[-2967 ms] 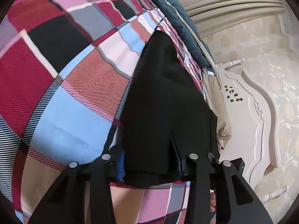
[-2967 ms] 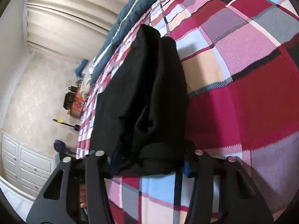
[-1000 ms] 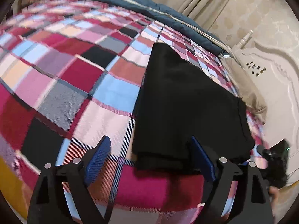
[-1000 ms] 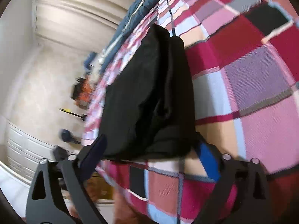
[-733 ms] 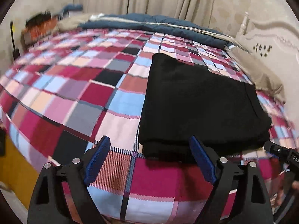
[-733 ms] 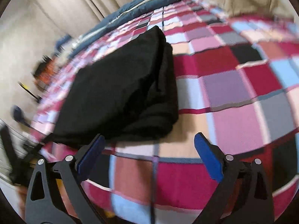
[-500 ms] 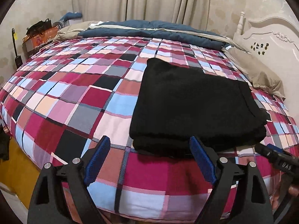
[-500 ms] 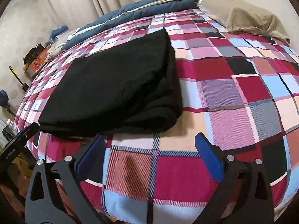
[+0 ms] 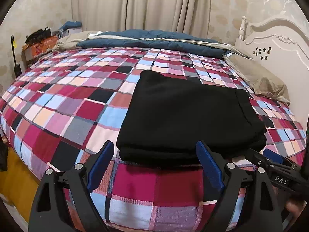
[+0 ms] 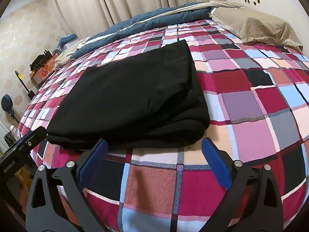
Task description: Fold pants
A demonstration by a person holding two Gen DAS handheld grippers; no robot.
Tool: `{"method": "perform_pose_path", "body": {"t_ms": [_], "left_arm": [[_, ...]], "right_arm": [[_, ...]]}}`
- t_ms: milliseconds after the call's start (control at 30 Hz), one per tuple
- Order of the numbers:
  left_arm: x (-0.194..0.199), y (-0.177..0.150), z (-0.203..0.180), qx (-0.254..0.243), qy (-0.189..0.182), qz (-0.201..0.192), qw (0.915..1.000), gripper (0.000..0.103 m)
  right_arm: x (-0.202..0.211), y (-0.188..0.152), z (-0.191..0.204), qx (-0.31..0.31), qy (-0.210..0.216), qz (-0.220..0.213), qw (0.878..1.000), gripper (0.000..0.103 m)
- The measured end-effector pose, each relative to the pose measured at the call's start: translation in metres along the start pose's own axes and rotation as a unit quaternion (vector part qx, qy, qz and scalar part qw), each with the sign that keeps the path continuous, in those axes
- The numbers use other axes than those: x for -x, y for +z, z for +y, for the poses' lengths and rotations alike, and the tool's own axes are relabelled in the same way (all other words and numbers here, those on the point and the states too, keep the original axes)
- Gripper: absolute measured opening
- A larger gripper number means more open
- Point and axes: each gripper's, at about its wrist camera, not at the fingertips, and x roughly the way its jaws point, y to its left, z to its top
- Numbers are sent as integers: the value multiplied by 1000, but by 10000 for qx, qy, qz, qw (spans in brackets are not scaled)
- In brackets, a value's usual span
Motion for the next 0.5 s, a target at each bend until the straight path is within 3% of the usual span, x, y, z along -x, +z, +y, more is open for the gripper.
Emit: {"method": "perform_pose_path", "body": {"t_ms": [500], "left_arm": [[-6,-3,-2,-176,262,31,9995,85]], "right_arm": [[0,-6,-5,-68,-96,4,9999,98]]}}
